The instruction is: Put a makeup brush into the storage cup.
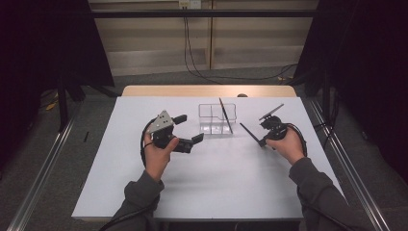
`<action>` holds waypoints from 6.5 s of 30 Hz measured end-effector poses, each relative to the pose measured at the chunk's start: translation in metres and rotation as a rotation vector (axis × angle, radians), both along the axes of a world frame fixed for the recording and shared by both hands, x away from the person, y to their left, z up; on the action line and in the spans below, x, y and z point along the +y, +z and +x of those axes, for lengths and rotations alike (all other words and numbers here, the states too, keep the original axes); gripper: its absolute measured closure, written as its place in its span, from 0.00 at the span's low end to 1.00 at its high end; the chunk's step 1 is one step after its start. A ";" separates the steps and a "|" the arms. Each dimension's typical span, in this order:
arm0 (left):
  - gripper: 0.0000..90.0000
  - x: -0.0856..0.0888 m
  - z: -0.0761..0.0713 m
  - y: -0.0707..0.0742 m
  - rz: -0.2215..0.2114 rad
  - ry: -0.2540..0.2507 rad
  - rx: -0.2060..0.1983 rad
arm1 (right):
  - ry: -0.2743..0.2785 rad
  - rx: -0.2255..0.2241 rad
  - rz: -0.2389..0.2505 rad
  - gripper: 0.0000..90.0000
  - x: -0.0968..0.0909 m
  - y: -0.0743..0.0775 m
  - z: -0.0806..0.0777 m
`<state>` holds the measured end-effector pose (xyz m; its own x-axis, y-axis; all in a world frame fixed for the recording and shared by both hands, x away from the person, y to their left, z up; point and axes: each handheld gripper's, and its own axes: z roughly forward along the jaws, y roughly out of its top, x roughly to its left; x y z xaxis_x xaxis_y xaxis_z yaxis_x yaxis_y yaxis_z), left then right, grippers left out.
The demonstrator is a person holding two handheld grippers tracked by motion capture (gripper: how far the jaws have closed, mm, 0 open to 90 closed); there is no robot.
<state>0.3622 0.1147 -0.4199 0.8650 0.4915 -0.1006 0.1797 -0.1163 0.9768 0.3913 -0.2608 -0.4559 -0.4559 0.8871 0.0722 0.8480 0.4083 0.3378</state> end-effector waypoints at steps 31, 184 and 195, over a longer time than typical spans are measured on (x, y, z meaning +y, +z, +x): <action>0.00 -0.003 -0.001 -0.002 0.002 -0.023 0.027 | 0.004 -0.042 0.078 0.95 -0.028 0.022 -0.030; 0.47 -0.068 0.024 0.010 0.651 -0.375 0.072 | 0.493 -0.036 0.077 0.95 0.088 0.072 -0.056; 0.63 -0.072 0.022 0.008 0.721 -0.379 0.042 | 0.524 -0.051 0.084 0.95 0.094 0.081 -0.058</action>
<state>0.3845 0.0426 -0.4117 0.9881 0.1227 0.0926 0.0370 -0.7744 0.6317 0.3333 -0.1663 -0.3748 -0.8411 0.5317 0.0992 0.5194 0.7427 0.4227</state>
